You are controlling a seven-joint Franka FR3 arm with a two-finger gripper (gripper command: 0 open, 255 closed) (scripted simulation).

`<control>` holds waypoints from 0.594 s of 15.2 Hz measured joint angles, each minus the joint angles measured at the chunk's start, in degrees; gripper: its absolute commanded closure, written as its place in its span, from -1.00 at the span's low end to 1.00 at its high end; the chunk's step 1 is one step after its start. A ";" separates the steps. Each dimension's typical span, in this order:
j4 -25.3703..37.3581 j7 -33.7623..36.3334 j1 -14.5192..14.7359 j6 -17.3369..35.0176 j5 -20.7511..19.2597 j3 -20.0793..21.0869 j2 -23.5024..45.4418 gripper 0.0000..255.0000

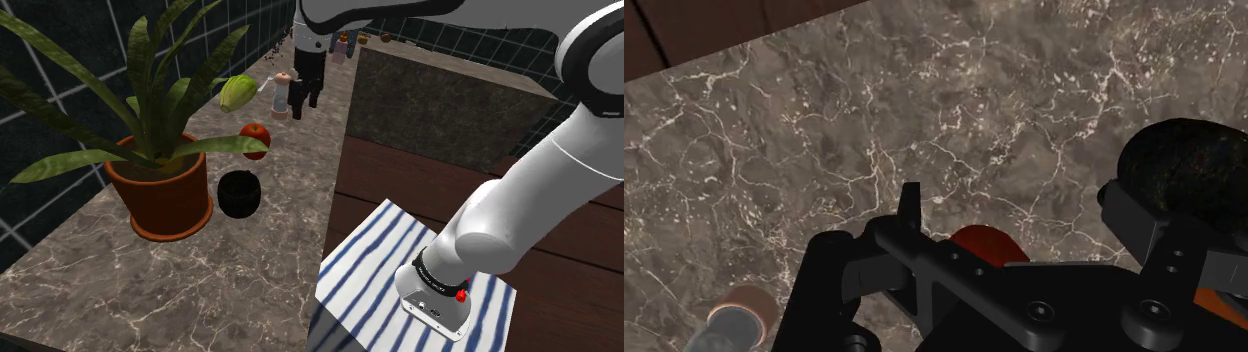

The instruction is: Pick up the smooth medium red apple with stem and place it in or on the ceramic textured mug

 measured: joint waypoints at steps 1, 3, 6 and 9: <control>2.34 0.18 0.37 0.23 -0.29 0.42 2.62 -1.00; 6.49 -0.41 0.72 -0.11 -0.93 0.77 6.55 -1.00; 14.60 -1.12 1.36 -0.63 -2.14 1.26 14.30 -1.00; 22.90 -1.47 2.44 -1.89 -3.35 1.87 21.62 -1.00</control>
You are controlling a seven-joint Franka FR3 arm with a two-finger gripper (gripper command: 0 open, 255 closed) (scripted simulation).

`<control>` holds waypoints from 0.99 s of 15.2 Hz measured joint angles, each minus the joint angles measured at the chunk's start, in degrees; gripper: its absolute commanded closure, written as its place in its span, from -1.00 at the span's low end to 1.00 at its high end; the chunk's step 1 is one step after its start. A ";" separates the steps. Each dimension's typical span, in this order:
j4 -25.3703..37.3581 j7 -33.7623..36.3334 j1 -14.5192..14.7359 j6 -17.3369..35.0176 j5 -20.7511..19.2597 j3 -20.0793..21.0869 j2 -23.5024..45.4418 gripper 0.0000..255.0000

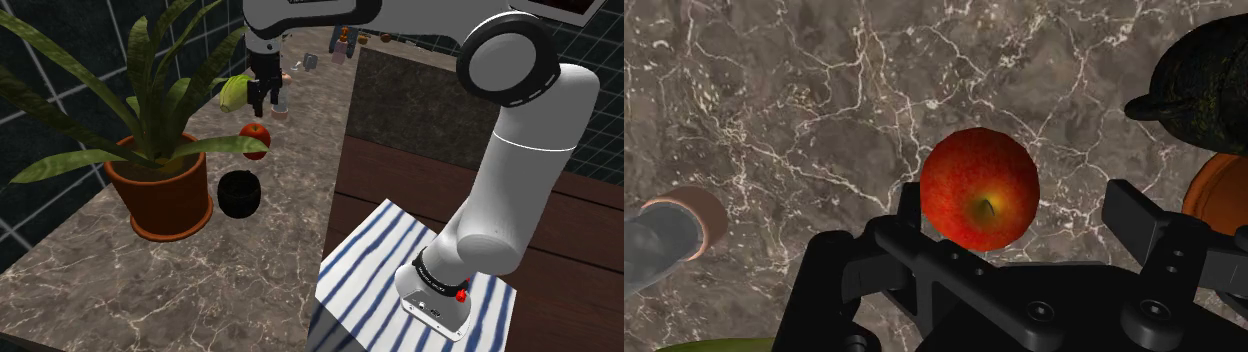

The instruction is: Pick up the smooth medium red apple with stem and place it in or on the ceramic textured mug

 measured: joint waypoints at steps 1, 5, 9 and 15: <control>2.16 -0.50 0.15 -0.19 -0.41 0.04 2.02 -1.00; 5.58 -0.57 0.88 0.36 -1.13 0.29 6.15 -1.00; 3.01 -0.53 0.80 3.29 -1.23 0.24 6.50 -1.00; 1.83 -0.45 0.80 4.47 -1.26 0.24 6.49 -1.00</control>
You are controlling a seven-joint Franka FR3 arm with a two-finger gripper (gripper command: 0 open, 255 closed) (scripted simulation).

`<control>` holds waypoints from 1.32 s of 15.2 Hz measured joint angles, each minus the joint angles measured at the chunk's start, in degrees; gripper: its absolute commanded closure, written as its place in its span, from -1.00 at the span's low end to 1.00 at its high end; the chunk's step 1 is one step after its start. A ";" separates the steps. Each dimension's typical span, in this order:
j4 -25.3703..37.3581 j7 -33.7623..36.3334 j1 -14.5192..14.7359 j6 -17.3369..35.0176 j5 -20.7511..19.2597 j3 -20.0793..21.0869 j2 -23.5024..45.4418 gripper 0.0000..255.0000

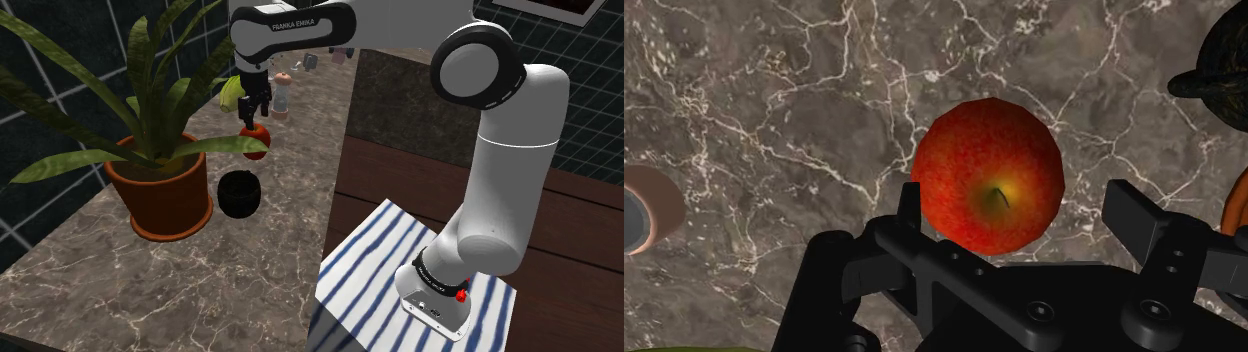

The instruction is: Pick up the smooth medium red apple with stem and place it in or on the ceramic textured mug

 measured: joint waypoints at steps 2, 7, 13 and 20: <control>-0.02 0.00 0.00 0.02 0.00 0.00 0.00 1.00; -0.02 0.00 0.00 0.03 0.00 0.00 0.00 1.00; 0.32 -0.02 0.01 -0.34 0.01 0.01 -0.02 1.00; 4.34 -0.21 0.10 -4.96 0.14 0.07 -0.63 1.00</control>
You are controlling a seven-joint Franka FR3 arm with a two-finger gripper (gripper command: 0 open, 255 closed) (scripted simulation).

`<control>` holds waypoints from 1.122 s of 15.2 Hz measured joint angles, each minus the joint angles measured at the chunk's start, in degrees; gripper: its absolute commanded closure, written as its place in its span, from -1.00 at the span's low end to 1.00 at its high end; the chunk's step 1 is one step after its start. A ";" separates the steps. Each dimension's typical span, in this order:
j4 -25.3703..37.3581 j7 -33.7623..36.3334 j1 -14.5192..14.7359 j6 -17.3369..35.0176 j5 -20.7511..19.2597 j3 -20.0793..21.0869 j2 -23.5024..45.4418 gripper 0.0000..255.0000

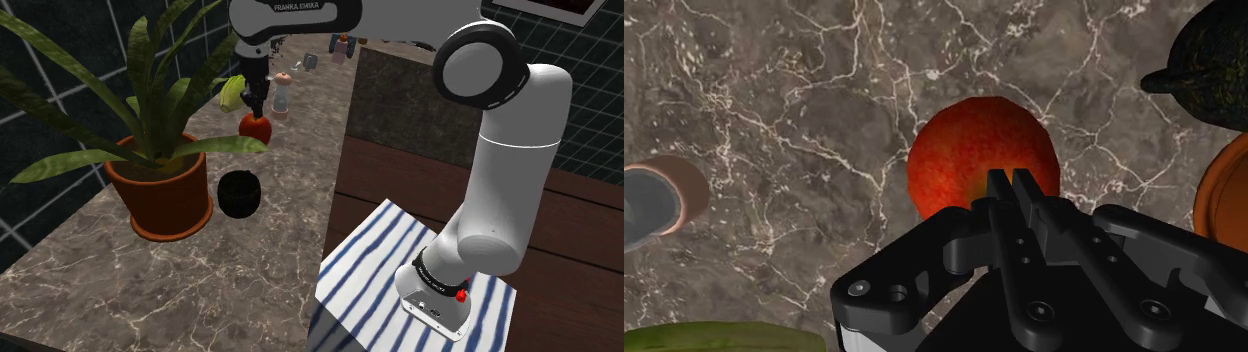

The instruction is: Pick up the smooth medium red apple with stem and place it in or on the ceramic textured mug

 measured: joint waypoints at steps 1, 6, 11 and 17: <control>1.06 -0.05 0.03 -0.87 -0.01 0.00 0.17 1.00; 4.08 -0.26 0.05 -4.53 0.08 0.03 -0.46 1.00; 8.38 -0.39 0.20 -8.50 0.07 0.05 -0.13 1.00; 14.67 -0.54 0.46 -13.72 -0.01 0.07 0.92 1.00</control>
